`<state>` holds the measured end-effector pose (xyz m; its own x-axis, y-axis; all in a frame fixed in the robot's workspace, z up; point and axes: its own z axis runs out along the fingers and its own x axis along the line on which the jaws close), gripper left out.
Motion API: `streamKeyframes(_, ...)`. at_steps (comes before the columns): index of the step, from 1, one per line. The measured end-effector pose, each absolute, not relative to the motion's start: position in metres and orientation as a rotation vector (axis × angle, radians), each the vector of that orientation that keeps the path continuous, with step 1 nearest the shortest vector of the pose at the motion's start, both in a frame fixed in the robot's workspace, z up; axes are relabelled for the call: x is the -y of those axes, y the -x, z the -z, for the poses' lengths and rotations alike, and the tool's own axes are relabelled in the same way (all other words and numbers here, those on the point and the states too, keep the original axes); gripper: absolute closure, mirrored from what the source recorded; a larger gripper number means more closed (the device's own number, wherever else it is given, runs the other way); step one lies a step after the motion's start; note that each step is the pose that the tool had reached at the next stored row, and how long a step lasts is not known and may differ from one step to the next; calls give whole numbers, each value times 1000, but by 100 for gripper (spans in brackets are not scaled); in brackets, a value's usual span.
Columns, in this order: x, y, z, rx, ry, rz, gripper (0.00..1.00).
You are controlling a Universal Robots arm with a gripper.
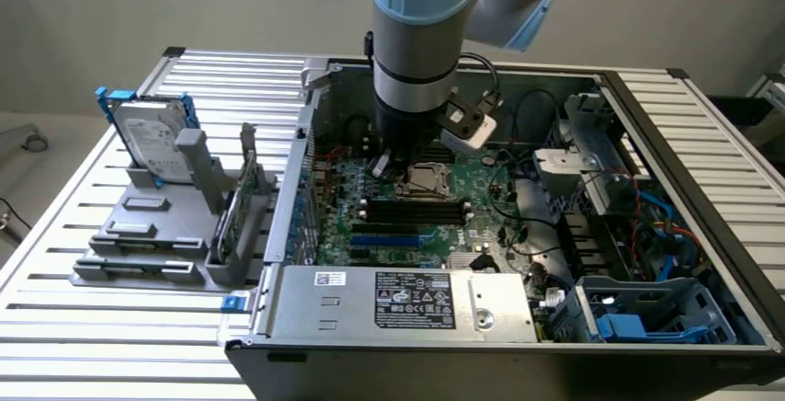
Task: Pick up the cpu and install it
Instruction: 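Install the first cpu locking lever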
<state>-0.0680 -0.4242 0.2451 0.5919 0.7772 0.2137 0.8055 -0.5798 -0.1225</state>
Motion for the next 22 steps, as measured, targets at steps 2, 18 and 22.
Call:
streamKeyframes(2,424,69,-244,1317,2614,202,89)
streamKeyframes(18,418,77,-229,1320,2619,198,89)
streamKeyframes(22,418,79,-225,1323,2624,194,89)
